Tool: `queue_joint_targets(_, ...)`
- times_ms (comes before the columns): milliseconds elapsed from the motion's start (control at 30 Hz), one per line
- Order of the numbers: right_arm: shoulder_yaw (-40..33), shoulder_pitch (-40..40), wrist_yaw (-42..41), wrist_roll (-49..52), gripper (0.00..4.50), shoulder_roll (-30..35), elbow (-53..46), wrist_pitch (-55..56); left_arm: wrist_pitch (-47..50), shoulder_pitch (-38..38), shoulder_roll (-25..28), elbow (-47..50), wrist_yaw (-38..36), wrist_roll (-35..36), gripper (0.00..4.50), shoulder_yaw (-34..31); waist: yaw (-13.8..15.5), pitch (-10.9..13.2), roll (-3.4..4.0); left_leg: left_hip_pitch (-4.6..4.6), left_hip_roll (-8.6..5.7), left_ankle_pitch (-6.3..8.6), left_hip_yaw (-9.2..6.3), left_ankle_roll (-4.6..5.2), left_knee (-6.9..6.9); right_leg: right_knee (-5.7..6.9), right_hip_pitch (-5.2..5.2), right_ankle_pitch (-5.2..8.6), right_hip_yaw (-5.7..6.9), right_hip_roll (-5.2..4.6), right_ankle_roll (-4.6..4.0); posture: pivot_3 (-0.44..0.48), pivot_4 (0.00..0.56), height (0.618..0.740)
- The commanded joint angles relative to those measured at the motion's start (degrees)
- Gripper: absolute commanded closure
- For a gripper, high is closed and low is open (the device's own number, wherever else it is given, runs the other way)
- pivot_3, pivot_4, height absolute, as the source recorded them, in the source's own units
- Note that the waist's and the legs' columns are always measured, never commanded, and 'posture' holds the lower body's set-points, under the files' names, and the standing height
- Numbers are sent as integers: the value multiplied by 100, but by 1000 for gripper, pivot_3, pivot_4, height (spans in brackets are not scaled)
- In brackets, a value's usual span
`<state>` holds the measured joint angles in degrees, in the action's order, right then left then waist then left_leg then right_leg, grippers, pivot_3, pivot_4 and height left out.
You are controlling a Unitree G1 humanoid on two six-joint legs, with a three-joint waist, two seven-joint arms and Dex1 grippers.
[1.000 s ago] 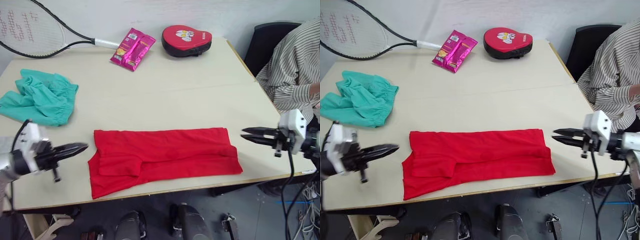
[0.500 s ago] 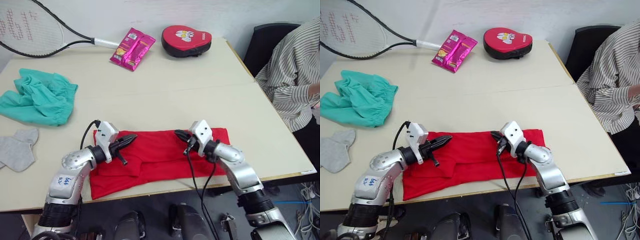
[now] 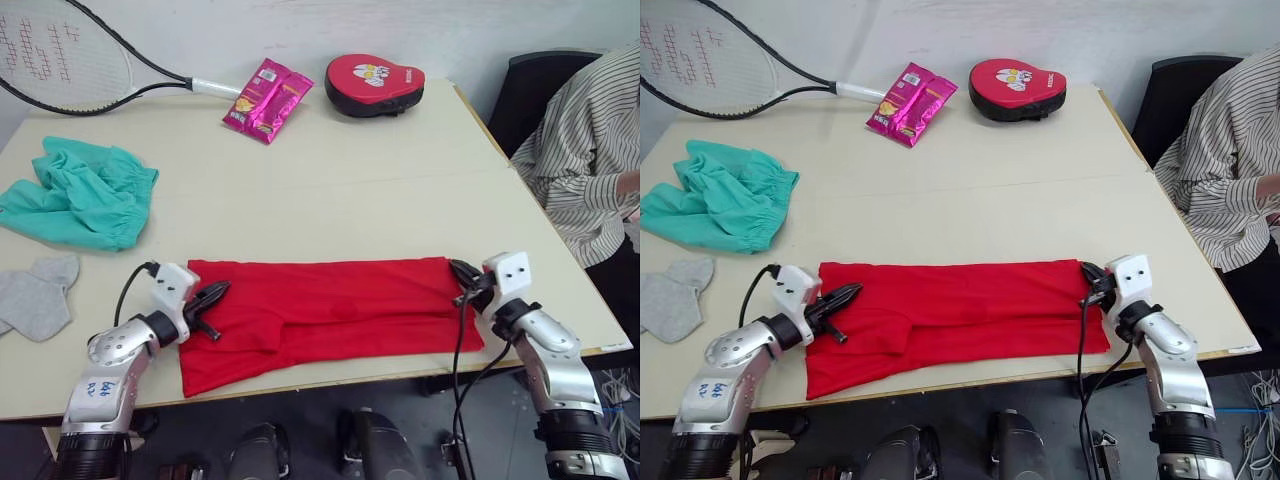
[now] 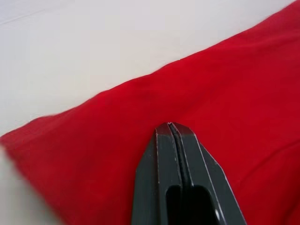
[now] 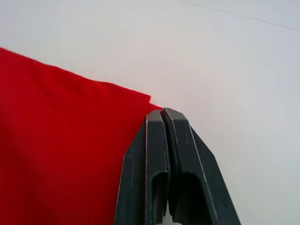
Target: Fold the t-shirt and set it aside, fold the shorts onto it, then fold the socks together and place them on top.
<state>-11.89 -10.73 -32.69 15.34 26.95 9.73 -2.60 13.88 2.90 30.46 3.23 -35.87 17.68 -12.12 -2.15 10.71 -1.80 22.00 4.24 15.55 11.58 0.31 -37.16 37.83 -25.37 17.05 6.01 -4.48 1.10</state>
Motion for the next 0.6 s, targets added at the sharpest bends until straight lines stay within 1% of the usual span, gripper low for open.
queue_joint_targets(33, -139, -74, -343, 497, 4452, -32, -383, -69, -494, 87, 41, -27, -465, 451, 4500, -383, 2, 0, 0, 1, 1, -2, -1, -2, 0, -1, 0, 0, 2, 1, 0, 0, 150, 740)
queue_joint_targets(100, -2, -118, -484, 578, 4452, -54, -582, -103, -529, 193, 75, 4, -689, 640, 4500, -429, 11, 0, 0, 2, 1, -1, 0, 0, 1, -2, 0, 0, 1, 0, 0, 0, 150, 740)
queue_joint_targets(200, 112, -292, -408, 631, 4452, -252, -711, -150, -492, 378, 95, 57, -845, 681, 4500, -299, 10, 0, 0, 8, -3, 4, -9, 10, 0, -4, 3, -1, 7, -4, 1, 0, 150, 740)
queue_joint_targets(267, 216, -405, -368, 589, 4452, -378, -708, -179, -488, 503, 73, 57, -889, 595, 4500, -133, -23, 9, 15, 18, -16, -6, -64, 31, 6, -15, 31, -2, 53, -20, 5, 0, 150, 740)
queue_joint_targets(300, 280, -454, -348, 564, 4452, -446, -699, -201, -465, 566, 58, 57, -890, 535, 4500, -32, -60, 16, 26, 22, -38, -18, -144, 37, 13, -37, 91, 1, 127, -39, 11, 0, 150, 740)
queue_joint_targets(333, 342, -503, -327, 540, 4452, -513, -685, -215, -449, 624, 37, 55, -877, 485, 4500, 61, -85, 24, 40, 30, -86, -44, -263, 48, 29, -55, 146, 9, 252, -96, 22, 0, 150, 740)
queue_joint_targets(400, 460, -587, -313, 499, 4452, -637, -643, -234, -452, 699, -3, 48, -867, 421, 4500, 220, -85, 26, 43, 40, -155, -102, -416, 58, 64, -89, 206, 19, 398, -170, 36, 0, 150, 740)
queue_joint_targets(500, 858, -775, -422, 268, 4452, -785, -475, -158, -492, 784, -63, -61, -860, 240, 4500, 492, 76, 29, 46, 43, -153, -108, -383, 63, 68, -78, 186, 18, 341, -166, 36, 0, 150, 740)
queue_joint_targets(600, 1208, -966, -491, 45, 4452, -923, -188, -95, -471, 841, -194, -202, -673, 26, 4500, 693, 99, 29, 46, 44, -153, -99, -377, 60, 68, -85, 186, 14, 330, -166, 35, 0, 150, 740)
